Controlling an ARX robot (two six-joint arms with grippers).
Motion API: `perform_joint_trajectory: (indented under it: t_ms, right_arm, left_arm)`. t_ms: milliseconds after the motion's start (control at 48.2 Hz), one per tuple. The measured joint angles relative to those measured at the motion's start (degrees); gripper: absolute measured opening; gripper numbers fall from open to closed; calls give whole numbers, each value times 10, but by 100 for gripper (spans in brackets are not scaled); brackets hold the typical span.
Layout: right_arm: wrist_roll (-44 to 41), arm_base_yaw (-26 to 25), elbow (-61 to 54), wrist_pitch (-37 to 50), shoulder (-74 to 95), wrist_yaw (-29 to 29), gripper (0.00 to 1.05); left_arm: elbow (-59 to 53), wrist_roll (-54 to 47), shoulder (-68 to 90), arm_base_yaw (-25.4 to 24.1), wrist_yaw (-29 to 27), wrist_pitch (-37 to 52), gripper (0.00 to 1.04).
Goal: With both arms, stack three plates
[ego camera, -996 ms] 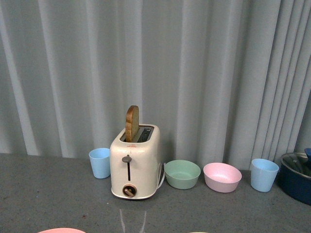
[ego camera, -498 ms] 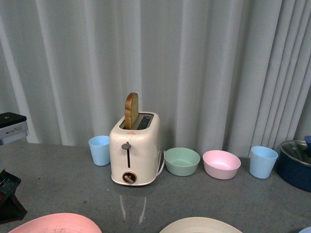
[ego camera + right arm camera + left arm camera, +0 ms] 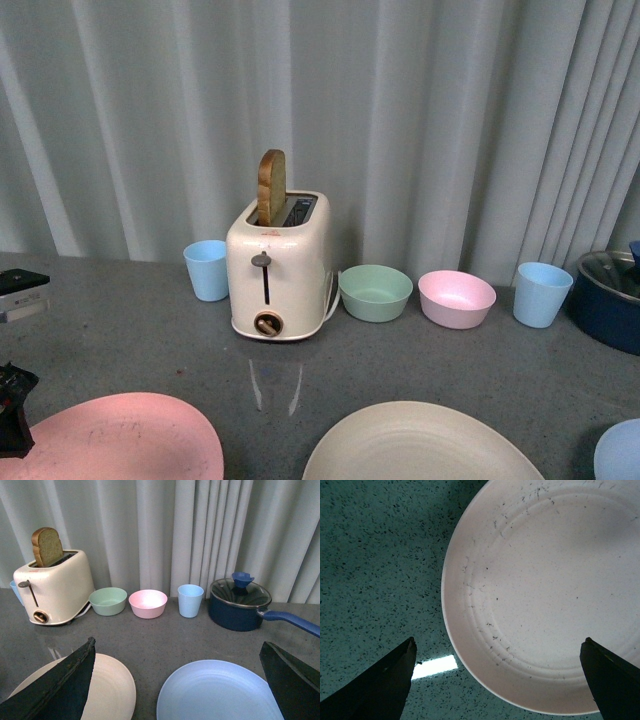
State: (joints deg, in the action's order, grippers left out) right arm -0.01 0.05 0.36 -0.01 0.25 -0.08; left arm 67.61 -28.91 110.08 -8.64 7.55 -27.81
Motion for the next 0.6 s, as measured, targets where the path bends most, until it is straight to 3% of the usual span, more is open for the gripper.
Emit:
perform_joint_trajectory:
  t_ms: [602]
  right_arm:
    - [0, 0, 0, 0, 0, 0, 97]
  left_arm:
    - [33, 34, 104, 7, -30, 58, 98]
